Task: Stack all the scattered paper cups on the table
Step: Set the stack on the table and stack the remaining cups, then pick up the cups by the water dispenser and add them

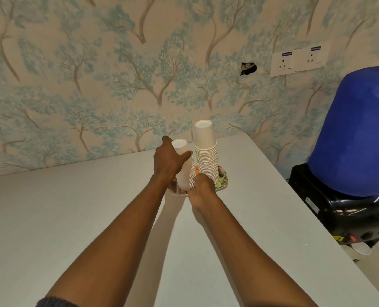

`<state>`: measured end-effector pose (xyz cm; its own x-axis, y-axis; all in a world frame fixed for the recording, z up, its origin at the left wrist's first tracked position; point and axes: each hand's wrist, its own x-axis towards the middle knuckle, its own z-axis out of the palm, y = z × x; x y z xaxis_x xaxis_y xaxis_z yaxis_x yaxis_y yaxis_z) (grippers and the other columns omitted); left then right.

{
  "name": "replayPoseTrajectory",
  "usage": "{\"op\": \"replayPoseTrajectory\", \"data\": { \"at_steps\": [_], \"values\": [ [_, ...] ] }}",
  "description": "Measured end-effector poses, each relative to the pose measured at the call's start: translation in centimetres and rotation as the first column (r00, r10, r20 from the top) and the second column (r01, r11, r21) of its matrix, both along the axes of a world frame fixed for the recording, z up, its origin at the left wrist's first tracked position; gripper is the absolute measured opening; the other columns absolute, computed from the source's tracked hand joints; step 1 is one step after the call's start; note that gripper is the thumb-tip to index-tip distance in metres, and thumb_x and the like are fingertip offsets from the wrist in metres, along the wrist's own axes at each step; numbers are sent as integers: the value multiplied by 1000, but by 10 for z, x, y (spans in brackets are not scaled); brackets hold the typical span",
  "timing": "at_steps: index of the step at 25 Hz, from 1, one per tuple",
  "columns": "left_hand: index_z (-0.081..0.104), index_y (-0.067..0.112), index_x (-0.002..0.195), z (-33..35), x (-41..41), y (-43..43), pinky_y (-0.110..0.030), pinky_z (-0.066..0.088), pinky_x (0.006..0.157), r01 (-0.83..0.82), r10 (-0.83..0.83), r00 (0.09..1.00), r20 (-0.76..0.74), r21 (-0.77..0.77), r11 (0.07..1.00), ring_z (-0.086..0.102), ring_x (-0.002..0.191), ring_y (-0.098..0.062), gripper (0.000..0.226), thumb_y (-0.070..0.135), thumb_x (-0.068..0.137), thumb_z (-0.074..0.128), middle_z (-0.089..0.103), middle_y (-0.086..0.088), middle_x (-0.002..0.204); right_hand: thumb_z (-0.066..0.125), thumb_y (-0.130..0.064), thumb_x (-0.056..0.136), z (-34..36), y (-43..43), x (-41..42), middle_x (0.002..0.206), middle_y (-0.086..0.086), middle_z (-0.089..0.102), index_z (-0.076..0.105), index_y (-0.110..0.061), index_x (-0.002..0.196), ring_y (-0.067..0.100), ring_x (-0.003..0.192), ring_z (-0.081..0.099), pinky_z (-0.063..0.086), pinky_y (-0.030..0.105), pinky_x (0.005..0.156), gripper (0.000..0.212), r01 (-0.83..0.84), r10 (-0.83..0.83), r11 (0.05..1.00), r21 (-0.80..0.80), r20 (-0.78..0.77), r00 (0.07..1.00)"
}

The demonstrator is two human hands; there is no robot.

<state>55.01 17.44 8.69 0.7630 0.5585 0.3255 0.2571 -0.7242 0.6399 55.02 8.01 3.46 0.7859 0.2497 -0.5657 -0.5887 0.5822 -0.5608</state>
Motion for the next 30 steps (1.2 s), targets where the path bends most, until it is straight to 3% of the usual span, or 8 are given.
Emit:
{"op": "replayPoseTrajectory", "data": {
  "at_steps": [3, 7, 9, 11, 13, 18, 24, 30],
  "values": [
    [48, 8, 125, -7, -3, -4, -37, 53, 80, 22, -23, 999, -28, -35, 999, 63, 110, -31, 73, 41, 71, 86, 64, -12, 124, 51, -14, 102, 2, -8, -8, 129, 8, 53, 41, -13, 142, 23, 111, 51, 46, 33, 94, 41, -50, 62, 986, -156, 72, 995],
    [40, 5, 137, -11, -22, -13, -44, 51, 94, 34, -41, 997, -64, -110, 993, 58, 121, -35, 81, 27, 74, 87, 58, -17, 135, 45, -22, 105, 11, -25, -25, 114, 7, 54, 49, -10, 134, 22, 100, 50, 41, 32, 82, 32, -86, 208, 883, -461, 221, 953],
    [37, 6, 143, -15, -40, -22, -47, 47, 100, -15, 9, 997, -71, -79, 997, 53, 128, -37, 84, 30, 77, 84, 54, -17, 141, 42, -21, 104, 11, -37, -40, 116, 7, 60, 54, -9, 132, 23, 101, 55, 44, 33, 82, 32, -27, 318, 791, -612, 372, 872],
    [36, 5, 146, -24, -64, -34, -48, 46, 101, -63, 59, 995, -85, -38, 997, 47, 133, -36, 81, 36, 83, 77, 49, -16, 146, 44, -18, 103, 6, -55, -60, 128, 9, 62, 52, -12, 135, 27, 112, 59, 49, 35, 90, 33, 96, 437, 693, -714, 522, 732],
    [36, 5, 149, -35, -89, -49, -48, 46, 104, -92, 94, 989, -114, 29, 995, 43, 135, -35, 72, 37, 92, 66, 44, -14, 150, 48, -16, 102, -2, -74, -73, 138, 11, 56, 48, -11, 138, 30, 124, 55, 48, 39, 100, 36, 239, 566, 556, -796, 573, 592],
    [37, 8, 151, -65, -152, -92, -43, 31, 115, -50, 75, 985, -155, 158, 986, 36, 142, -35, 61, 35, 98, 55, 40, -13, 155, 43, -21, 105, -23, -117, -102, 164, 10, 25, 25, -9, 157, 25, 152, 22, 18, 39, 125, 56, 431, 821, 262, -864, 434, 372],
    [29, 9, 156, -98, -214, -155, -47, 13, 122, -86, 143, 950, -278, 209, 974, 18, 151, -27, 64, 41, 103, 42, 22, -11, 163, 37, -28, 107, -53, -170, -132, 167, 13, 15, 14, -5, 158, 27, 155, 11, 7, 40, 126, 61, 550, 940, 119, -827, 272, 205],
    [21, 10, 159, -107, -255, -224, -42, 9, 123, -89, 129, 955, -267, 156, 984, 11, 153, -23, 63, 39, 106, 37, 15, -8, 165, 34, -35, 107, -67, -232, -159, 168, 12, 7, 9, -8, 159, 28, 156, 6, -1, 42, 124, 63, 588, 968, 51, -807, 185, 169]
  ]
}}
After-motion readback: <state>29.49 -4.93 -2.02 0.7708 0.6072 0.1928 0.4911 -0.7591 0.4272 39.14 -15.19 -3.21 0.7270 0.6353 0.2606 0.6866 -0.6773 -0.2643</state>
